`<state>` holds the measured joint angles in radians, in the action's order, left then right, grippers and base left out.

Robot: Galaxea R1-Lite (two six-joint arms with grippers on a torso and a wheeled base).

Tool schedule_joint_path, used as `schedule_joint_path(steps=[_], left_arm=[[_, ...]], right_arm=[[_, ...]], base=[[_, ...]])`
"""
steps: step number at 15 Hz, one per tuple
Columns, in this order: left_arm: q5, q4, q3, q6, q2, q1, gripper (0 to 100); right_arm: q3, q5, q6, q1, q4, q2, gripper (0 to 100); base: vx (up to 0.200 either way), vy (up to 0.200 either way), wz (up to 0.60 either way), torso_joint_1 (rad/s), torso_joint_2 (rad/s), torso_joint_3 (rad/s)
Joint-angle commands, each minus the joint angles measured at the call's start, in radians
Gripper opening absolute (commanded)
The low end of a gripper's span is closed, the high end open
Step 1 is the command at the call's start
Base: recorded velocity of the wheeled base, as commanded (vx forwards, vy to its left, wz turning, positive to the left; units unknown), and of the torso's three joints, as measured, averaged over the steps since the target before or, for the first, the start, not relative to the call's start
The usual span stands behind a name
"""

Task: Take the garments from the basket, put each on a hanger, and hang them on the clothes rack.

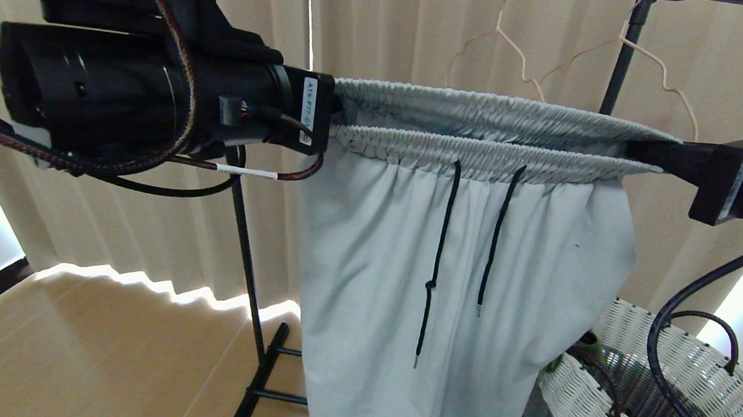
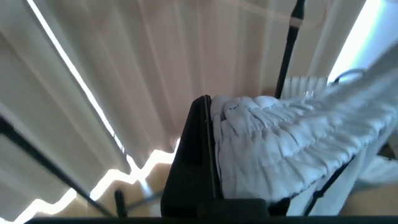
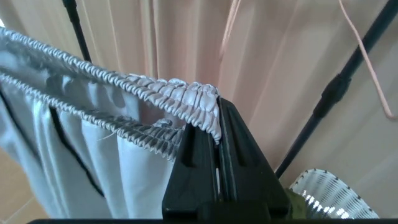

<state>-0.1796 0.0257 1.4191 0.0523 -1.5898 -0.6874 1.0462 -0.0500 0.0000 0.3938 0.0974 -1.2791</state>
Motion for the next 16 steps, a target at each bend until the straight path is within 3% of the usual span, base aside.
schedule_joint_path(steps=[1,4,6,9,13,16], left_arm=[[-0.001,0.023,0.076,0.0,-0.082,0.006,0],[-0.003,0.022,0.147,0.0,-0.153,0.014,0],[-0.003,0.02,0.204,0.0,-0.208,0.039,0],[-0.003,0.019,0.218,-0.005,-0.228,0.057,0],[-0.003,0.006,0.178,-0.005,-0.183,0.057,0],[0.006,-0.044,0.095,-0.003,-0.079,0.059,0]], right_arm=[[-0.043,0.012,0.0,0.0,-0.027,0.11,0],[-0.051,0.065,0.005,0.008,-0.088,0.181,0],[-0.083,0.194,0.005,0.008,-0.122,0.248,0],[-0.104,0.237,0.005,0.028,-0.131,0.27,0],[-0.087,0.206,0.003,0.013,-0.11,0.195,0],[-0.08,0.102,0.002,-0.021,-0.016,0.096,0]], base=[[0.0,0.0,0.0,0.0,0.0,0.0],[0.0,0.0,0.0,0.0,0.0,0.0],[0.0,0.0,0.0,0.0,0.0,0.0],[0.0,0.0,0.0,0.0,0.0,0.0],[0.0,0.0,0.0,0.0,0.0,0.0],[0.0,0.0,0.0,0.0,0.0,0.0]])
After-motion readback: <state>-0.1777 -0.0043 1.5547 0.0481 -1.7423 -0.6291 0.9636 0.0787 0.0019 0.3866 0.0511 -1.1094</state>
